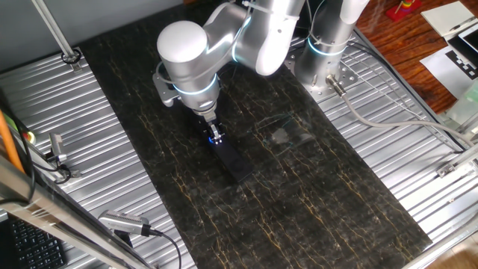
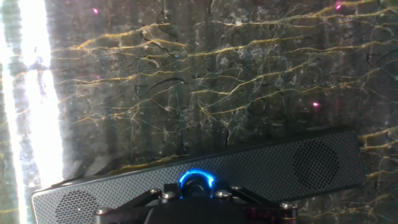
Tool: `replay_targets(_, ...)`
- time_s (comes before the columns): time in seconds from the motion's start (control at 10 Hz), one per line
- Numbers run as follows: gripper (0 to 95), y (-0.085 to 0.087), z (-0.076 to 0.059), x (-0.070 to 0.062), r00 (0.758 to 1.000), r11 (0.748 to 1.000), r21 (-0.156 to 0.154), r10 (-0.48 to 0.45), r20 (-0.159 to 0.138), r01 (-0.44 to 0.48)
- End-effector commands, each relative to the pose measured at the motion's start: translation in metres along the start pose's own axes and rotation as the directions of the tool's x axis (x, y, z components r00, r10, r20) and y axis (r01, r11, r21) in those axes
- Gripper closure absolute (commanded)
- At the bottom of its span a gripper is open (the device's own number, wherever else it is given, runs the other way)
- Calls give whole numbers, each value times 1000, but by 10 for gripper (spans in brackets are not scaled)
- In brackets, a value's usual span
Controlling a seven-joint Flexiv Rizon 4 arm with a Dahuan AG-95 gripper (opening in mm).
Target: Turn the knob to increase the volume of the speaker
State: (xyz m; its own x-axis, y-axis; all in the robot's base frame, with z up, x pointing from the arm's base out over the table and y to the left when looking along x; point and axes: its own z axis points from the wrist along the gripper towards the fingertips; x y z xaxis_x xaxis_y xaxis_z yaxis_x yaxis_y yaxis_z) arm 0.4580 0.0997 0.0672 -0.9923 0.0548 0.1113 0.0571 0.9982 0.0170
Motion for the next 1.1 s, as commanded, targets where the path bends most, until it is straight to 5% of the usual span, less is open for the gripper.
replay_targets(0.1, 760, -1, 0, -1, 1000, 1000, 3, 14, 2, -14)
replay_targets(1.1, 760, -1, 0, -1, 992, 992, -3, 123, 3, -123)
